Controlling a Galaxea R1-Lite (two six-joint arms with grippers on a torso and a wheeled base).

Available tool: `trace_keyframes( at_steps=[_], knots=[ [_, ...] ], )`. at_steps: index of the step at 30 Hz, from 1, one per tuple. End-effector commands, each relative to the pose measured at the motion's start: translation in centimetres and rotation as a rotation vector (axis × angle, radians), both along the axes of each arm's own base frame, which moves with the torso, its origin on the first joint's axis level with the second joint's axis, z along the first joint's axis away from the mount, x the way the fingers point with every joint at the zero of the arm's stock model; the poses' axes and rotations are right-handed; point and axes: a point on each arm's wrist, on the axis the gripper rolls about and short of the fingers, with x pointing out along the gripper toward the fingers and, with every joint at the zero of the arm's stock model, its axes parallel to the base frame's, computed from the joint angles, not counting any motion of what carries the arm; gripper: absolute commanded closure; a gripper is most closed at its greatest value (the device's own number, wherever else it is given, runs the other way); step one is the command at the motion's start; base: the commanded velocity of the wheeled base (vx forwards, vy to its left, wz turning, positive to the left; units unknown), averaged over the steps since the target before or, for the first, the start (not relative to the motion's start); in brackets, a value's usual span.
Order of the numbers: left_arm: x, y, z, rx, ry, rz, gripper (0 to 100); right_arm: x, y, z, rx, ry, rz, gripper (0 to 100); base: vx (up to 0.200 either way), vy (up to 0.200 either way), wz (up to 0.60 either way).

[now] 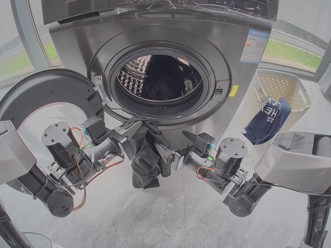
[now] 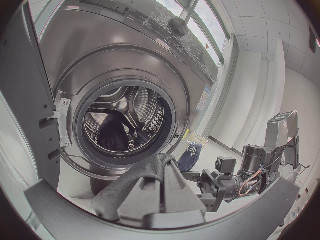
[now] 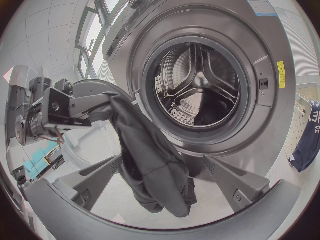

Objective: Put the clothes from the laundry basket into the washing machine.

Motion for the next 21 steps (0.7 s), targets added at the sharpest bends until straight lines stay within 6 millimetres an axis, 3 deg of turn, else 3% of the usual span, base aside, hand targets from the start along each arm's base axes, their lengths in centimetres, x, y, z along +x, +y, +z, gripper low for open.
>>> trace_keyframes(
  at_steps=[1, 13, 21],
  knots=[
    [0.0, 0.0, 0.0, -0.001, -0.001, 0.000, 100, 0.4, 0.3, -1.5, -0.020, 0.021, -0.002, 0, 0.000, 0.000, 0.00],
    [-0.1, 0.1, 0.4, -0.010, -0.008, 0.001, 100, 2.1, -0.8, -3.7, -0.063, 0.050, -0.049, 0, 0.000, 0.000, 0.00],
    [-0.1, 0.1, 0.4, -0.013, -0.007, 0.000, 100, 2.1, -0.1, -5.2, -0.090, 0.062, -0.036, 0, 0.000, 0.000, 0.00]
  ],
)
